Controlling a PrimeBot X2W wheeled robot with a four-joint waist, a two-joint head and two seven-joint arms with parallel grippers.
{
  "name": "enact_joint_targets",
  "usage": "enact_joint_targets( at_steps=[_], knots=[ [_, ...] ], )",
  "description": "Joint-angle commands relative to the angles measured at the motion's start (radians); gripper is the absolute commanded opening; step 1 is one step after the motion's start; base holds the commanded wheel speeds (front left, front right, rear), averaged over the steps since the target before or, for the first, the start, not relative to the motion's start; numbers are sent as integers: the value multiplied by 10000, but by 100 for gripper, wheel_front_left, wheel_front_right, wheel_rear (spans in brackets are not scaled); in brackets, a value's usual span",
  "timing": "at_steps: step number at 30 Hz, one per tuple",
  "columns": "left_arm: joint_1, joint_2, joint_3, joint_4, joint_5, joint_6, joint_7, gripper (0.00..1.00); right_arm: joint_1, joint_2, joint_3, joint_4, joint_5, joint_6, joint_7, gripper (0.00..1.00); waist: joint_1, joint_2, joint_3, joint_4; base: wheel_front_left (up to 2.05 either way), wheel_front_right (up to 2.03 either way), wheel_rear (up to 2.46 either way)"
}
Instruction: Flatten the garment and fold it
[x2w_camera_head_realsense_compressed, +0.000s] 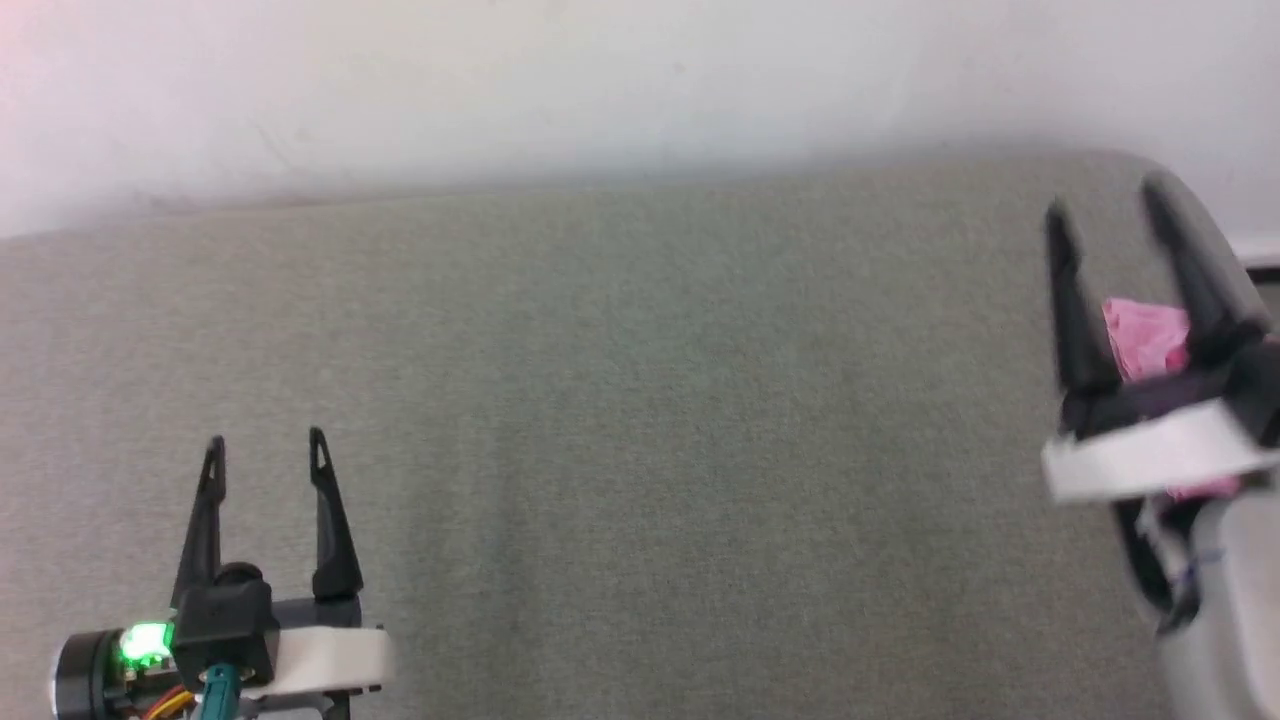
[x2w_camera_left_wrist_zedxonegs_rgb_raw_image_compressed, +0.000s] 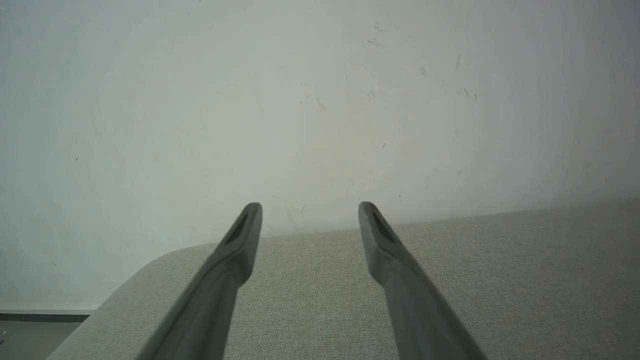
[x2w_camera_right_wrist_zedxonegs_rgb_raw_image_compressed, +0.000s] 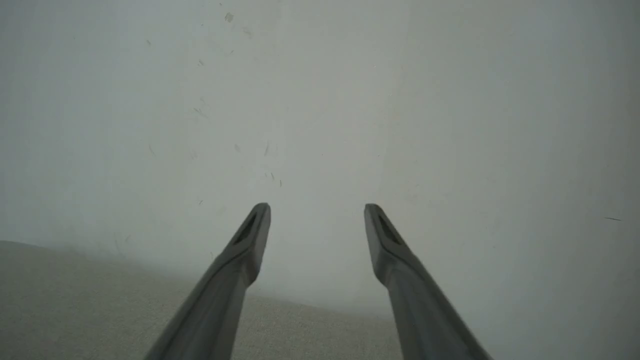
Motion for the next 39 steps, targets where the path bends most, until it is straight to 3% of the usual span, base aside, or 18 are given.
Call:
enact_joint_targets(
  at_steps=[1, 9, 16, 17, 39],
  knots=[
    [142, -77, 19, 45, 13, -89, -47, 100, 464, 164, 9, -95, 36, -19, -44, 100, 2, 0, -505, 432, 0, 0, 0],
    [387, -213, -175, 351, 114, -580, -47, 100, 2477, 1136, -358, -291, 47, -19, -44, 100, 2, 0, -878, 701, 0, 0, 0],
    [517, -289, -139, 514, 102, -853, -47, 100, 3169, 1470, -517, -462, -80, -19, -45, 100, 2, 0, -1156, 702, 0, 0, 0],
    [395, -257, -146, 481, 48, -844, 0, 0, 3106, 1444, -541, -401, -59, 0, 2, 0, 2, 0, -1122, 704, 0, 0, 0],
    [237, -459, -27, 575, 91, -1160, 390, 0, 3135, 1484, -521, -443, -258, -1, 389, 0, 3, 0, -1103, 668, 0, 0, 0]
  ],
)
